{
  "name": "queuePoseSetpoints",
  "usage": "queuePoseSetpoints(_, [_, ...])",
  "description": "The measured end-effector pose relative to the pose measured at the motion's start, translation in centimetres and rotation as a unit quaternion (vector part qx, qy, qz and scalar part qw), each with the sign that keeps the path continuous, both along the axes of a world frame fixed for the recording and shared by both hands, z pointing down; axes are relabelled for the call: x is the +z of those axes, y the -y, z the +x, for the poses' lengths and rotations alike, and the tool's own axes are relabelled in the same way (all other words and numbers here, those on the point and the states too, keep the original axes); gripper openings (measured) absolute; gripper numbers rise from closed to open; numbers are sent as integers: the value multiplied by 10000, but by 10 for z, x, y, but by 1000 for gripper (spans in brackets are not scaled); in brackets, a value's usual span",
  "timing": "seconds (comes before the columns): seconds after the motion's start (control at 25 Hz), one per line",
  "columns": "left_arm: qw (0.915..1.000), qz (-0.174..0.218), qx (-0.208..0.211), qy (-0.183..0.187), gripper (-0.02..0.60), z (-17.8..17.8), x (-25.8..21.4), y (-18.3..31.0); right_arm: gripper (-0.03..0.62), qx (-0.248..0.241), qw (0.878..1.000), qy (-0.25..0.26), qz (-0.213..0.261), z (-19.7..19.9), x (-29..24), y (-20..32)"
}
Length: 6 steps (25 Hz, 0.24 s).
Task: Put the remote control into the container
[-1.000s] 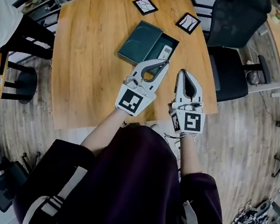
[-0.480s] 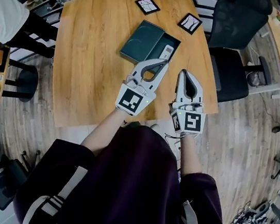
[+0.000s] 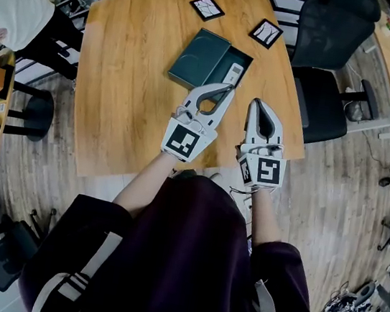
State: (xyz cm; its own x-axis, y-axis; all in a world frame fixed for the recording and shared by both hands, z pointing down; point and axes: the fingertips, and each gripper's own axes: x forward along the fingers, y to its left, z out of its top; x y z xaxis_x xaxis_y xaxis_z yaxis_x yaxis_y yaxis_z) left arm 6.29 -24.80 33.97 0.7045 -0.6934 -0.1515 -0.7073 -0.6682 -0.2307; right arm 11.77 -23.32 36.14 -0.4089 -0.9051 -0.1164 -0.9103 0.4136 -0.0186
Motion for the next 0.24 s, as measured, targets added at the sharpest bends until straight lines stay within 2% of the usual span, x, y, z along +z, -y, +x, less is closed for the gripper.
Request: queuePoseSetpoints(0.24, [10000,-44,4,-5,12,-1,4,2,18,1,10000,-17,-22,0,4,2])
